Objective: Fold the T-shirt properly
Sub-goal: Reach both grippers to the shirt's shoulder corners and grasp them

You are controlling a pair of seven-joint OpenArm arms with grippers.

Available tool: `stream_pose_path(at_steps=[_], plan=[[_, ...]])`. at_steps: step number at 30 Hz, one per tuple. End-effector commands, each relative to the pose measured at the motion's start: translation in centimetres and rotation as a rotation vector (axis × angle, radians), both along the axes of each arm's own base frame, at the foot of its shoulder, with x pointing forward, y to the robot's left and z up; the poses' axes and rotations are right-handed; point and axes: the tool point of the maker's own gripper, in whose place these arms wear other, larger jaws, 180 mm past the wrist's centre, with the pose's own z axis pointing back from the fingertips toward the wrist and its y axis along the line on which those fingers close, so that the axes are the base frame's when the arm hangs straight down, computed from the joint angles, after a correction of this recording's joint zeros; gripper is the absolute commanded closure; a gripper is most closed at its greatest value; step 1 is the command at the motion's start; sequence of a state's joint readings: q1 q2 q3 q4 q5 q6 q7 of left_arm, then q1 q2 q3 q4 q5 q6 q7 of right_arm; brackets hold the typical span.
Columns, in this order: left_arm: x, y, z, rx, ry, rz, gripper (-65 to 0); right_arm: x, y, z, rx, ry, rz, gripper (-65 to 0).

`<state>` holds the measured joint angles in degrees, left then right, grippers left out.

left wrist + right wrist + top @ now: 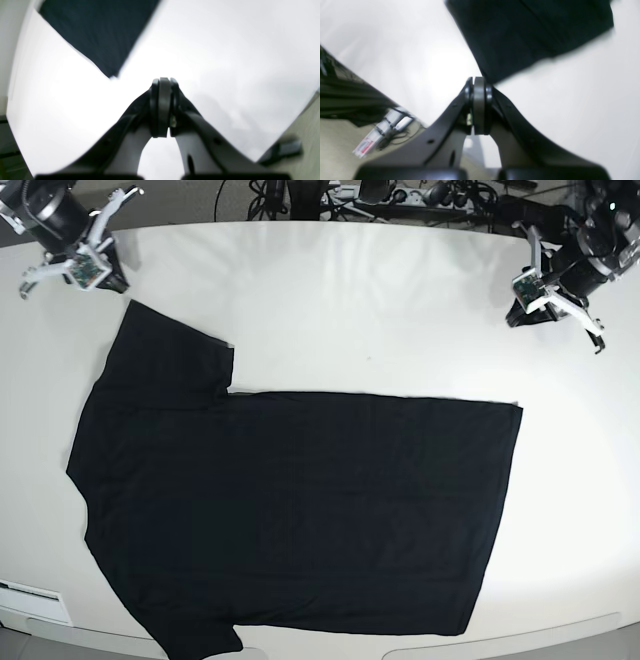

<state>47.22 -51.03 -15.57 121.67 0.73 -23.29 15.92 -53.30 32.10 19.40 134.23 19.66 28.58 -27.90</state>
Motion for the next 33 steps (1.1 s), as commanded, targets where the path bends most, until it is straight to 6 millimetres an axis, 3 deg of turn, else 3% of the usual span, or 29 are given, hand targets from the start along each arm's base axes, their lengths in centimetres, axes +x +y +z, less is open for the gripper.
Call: stream_pose_path(at_steps=[1,6,11,12,15,16,21,26,33], plan=[[1.3,0.0,0.6,0.013,-0.043,-0.049,0.0,0.6,0.7,0.5,-0.003,-0.037,0.029,0.0],[4.1,4.2,-2.0,0.257,-0.05,-0.228,0.0,1.6,2.6,-0.8,-0.028,-0.069,0.074,0.0],[6.5,6.1,-3.0,0.259,-0.069,-0.366,0.0,0.9,3.4,-2.0,-0.022,-0.038,0.075,0.0],[6.8,5.9,-3.2,0.231,-0.064,-0.387,-5.3,0.9,3.4,-2.0,-0.02,-0.037,0.075,0.0],[7.0,5.5,-4.7,0.231,-0.026,-0.462,-30.5,0.9,3.4,-2.1,-0.021,-0.036,0.075,0.0],[7.2,5.5,-5.2,0.247,-0.021,-0.478,-35.4,0.8,3.4,-2.1,-0.02,-0.035,0.077,0.0],[8.0,5.2,-8.1,0.312,0.035,-0.544,-36.5,0.2,3.9,-2.3,-0.019,-0.013,0.124,0.0],[10.1,3.9,-10.6,0.338,0.028,-0.564,-36.5,0.0,3.5,-2.8,-0.047,-0.002,0.127,-23.6],[12.9,0.1,-13.0,0.345,0.024,-0.621,-36.5,0.8,1.0,-5.9,-0.09,0.038,0.09,-31.6]])
